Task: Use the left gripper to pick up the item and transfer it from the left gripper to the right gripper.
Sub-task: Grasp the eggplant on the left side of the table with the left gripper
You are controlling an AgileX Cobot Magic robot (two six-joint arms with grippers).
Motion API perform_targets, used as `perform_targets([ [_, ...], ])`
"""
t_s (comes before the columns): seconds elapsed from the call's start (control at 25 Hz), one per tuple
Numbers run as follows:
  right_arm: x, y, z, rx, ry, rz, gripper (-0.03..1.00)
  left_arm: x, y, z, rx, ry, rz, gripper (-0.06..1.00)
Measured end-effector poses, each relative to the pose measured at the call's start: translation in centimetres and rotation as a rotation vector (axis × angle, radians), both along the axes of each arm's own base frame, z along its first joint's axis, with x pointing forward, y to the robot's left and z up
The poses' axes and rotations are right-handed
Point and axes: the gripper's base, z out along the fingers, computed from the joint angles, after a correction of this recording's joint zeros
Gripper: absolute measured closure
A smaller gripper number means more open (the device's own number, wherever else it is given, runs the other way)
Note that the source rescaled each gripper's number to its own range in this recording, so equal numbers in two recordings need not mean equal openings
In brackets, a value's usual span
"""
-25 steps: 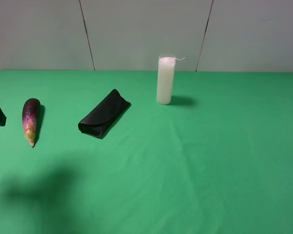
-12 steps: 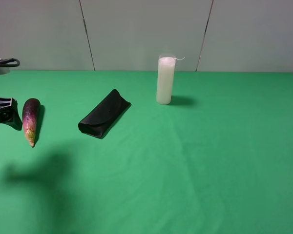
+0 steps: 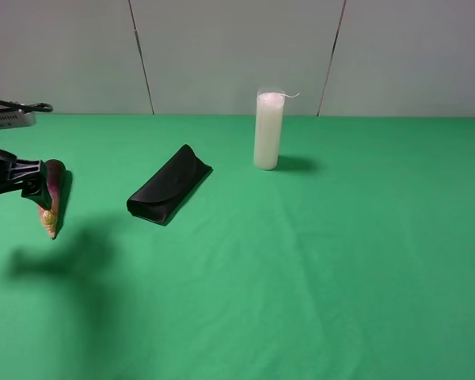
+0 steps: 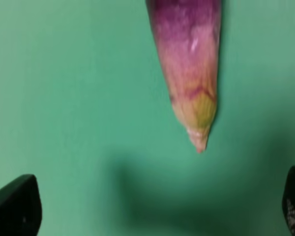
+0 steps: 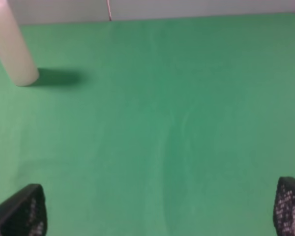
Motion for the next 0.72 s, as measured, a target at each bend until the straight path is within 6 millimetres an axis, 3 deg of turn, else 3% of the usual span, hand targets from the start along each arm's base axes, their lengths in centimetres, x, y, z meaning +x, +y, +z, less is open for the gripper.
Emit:
perform_targets([
  [0.72, 0.0, 0.0, 0.0, 0.000, 0.000, 0.000, -0.03, 3.4, -0.1, -5.4, -0.010, 0.054, -0.012, -0.03],
])
